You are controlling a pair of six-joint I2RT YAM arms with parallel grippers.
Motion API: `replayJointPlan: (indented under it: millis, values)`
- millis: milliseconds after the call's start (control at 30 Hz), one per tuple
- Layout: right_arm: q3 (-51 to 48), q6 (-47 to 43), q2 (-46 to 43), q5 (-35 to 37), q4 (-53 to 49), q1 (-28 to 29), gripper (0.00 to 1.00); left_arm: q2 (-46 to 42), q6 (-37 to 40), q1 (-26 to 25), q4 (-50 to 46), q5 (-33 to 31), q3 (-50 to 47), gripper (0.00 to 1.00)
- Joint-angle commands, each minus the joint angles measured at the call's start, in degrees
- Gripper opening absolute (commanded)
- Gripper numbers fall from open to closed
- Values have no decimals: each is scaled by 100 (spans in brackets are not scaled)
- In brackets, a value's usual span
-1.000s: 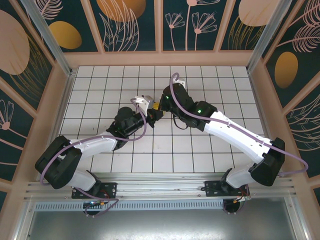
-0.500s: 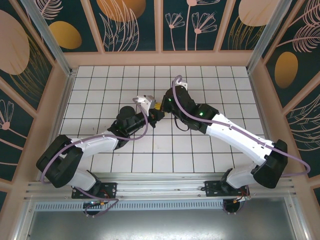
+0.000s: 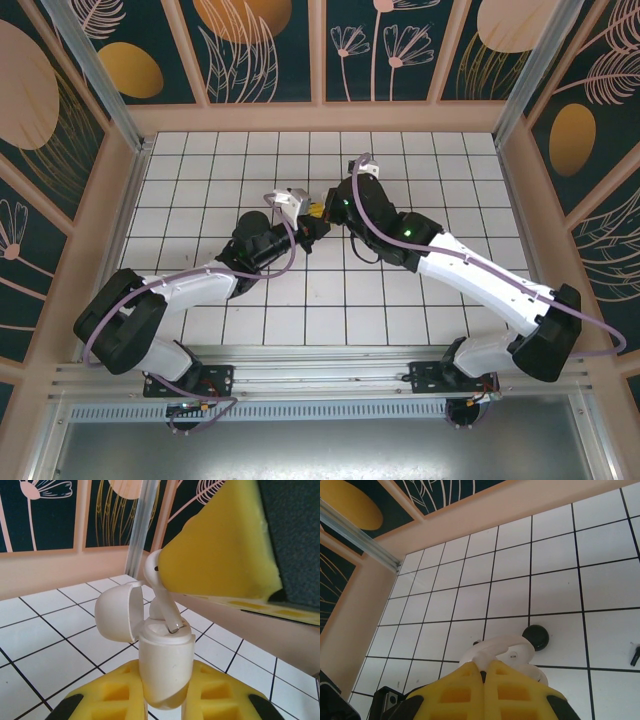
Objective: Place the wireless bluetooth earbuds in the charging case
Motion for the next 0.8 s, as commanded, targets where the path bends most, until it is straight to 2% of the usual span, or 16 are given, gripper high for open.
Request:
replayJointPlan:
  millis: [0,400,767]
  values:
    - [-212,-49,-120,5,8,42,3,-46,-77,8,723,-216,126,0]
    - [-163,12,-133,-106,-8,77,2,-38,114,12,652,-593,351,0]
    - [-2,-25,-37,-203,-161,112,2,58,170,8,600,-660,463,0]
